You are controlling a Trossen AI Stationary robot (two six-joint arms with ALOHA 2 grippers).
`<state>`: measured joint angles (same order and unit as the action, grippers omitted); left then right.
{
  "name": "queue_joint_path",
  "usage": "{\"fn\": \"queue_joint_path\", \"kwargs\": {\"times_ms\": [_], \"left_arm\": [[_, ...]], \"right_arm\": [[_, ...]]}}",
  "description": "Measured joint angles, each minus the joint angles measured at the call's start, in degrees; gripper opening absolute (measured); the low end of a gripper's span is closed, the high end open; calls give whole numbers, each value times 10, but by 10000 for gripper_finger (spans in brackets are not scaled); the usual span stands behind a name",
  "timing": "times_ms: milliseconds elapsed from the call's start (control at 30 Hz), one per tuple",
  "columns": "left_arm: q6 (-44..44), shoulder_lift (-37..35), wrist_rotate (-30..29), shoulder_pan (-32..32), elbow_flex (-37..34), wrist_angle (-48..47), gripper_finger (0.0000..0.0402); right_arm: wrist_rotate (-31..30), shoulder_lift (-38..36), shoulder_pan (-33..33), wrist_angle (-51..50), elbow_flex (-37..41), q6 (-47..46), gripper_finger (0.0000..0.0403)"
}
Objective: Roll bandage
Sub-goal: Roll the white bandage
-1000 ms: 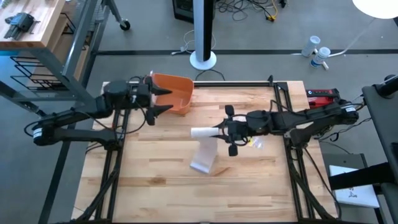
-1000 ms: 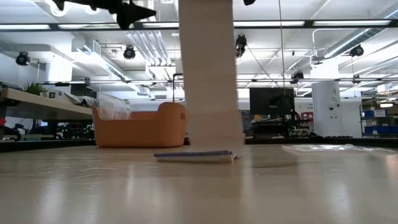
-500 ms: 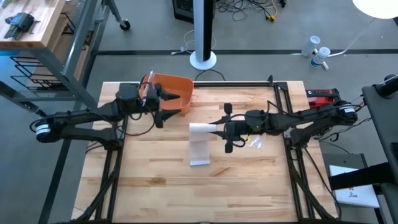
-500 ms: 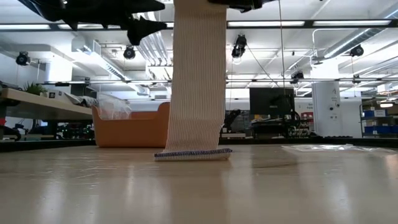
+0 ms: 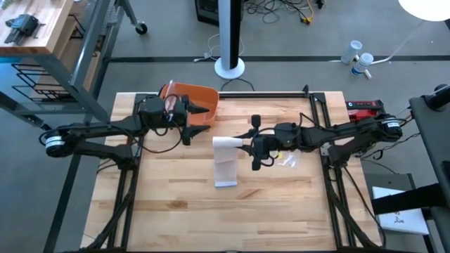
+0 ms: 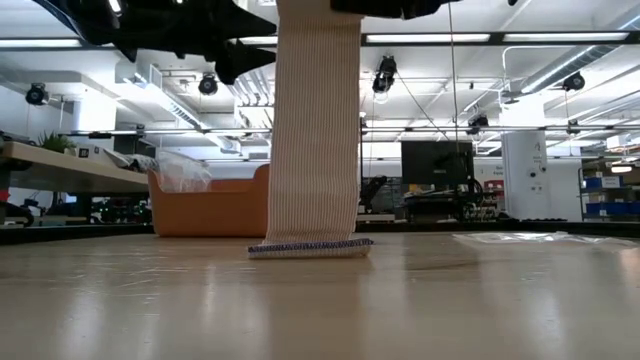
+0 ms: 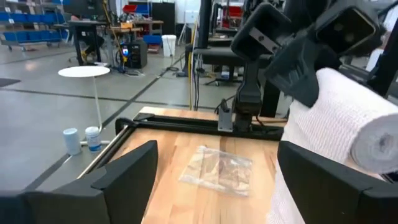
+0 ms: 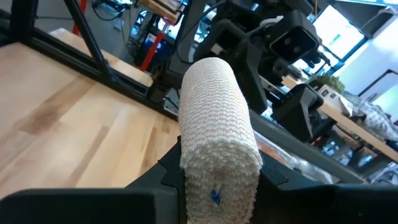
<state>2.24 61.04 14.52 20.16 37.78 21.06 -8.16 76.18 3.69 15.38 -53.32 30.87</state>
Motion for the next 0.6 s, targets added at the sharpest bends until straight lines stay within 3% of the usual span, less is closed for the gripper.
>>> {"fn": "queue_joint_path", "kwargs": {"times_ms": [233,400,600], "left_arm": [[67,-2,8,0,0,-3,344],[173,-1,16,0,0,0,354],[190,-2,50,2,0,14,355]], "right_arm": [[0,0,-13,1,0,38,89],[-6,8,-22,11,0,120,89],[-10,29,-37,34,-5,186,89]]}}
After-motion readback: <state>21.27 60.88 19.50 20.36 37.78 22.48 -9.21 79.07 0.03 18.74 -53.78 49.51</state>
